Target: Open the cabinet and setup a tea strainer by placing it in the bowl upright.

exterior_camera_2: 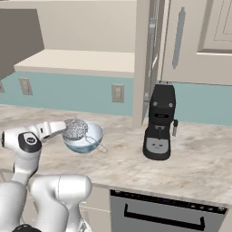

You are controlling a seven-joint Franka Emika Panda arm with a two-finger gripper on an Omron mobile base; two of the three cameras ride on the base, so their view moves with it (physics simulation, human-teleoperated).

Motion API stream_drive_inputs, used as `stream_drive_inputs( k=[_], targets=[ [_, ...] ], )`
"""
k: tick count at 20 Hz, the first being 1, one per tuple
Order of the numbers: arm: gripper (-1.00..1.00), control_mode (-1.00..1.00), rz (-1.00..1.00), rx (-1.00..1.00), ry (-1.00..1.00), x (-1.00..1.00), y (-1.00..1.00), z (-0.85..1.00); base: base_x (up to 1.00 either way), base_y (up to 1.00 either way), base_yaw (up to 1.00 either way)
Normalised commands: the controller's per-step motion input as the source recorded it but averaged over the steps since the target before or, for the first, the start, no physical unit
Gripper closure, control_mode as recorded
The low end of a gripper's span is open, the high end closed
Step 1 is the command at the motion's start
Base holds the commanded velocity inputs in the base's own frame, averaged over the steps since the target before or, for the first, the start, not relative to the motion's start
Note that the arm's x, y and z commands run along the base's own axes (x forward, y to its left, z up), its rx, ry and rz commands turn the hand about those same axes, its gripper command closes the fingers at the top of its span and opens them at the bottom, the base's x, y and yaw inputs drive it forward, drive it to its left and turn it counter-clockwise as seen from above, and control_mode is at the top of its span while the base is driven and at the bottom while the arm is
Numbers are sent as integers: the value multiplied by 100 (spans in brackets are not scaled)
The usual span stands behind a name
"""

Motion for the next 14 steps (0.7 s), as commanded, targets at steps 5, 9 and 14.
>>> stream_drive_inputs(
  k=[5,9,14],
  targets=[
    [100,-100,0,0,1,33,0,-34,0,0,0],
    [100,-100,0,0,0,32,-1,-36,0,0,0],
    [100,-100,-1,0,0,25,0,-36,0,0,0]
  ],
)
